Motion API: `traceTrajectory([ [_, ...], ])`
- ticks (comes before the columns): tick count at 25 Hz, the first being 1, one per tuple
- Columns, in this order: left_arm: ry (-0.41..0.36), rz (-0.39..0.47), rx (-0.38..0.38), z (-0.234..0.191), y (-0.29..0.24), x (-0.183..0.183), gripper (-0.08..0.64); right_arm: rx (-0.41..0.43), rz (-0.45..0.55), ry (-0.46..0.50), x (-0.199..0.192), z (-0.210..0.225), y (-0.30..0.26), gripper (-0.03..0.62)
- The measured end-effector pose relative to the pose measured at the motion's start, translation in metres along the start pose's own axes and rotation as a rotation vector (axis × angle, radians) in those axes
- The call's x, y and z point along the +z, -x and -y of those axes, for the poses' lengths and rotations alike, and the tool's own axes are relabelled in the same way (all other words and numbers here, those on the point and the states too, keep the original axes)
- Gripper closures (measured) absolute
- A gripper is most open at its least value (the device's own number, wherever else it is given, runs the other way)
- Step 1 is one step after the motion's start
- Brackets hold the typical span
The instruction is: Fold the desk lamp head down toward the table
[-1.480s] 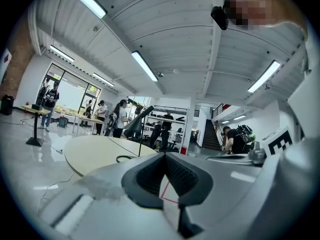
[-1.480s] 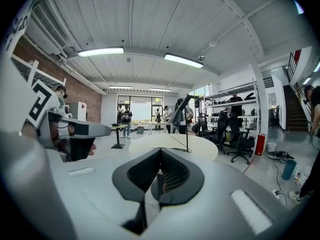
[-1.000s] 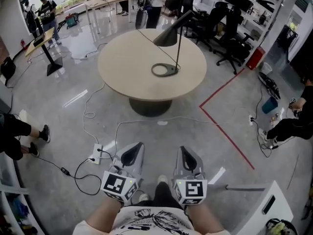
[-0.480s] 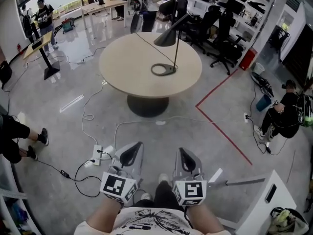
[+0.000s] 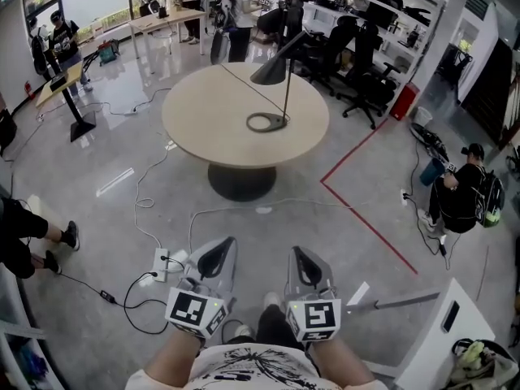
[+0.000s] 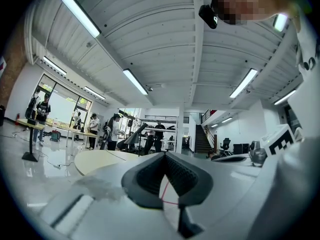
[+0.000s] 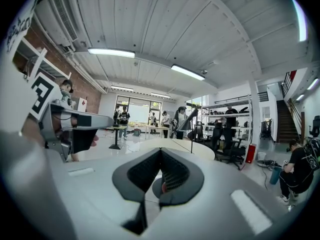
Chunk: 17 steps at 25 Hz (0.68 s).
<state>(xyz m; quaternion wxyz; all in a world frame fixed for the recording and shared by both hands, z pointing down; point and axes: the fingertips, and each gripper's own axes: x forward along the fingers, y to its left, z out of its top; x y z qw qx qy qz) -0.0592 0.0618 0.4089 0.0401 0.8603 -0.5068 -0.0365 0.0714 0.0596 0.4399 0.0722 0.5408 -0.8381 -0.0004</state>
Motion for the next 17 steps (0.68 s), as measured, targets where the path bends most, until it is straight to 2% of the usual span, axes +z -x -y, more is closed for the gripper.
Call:
traceTrajectory([
  [11, 0.025, 0.031, -0.013, 0.003, 0.000, 0.003, 0.555, 0.007, 0.007, -0.016, 0.005, 0.000, 0.000, 0.584],
  [17, 0.023, 0.018, 0.001, -0.001, 0.005, 0.004, 0.555, 0.030, 0.009, -0.055, 0.010, -0.007, -0.005, 0.583],
])
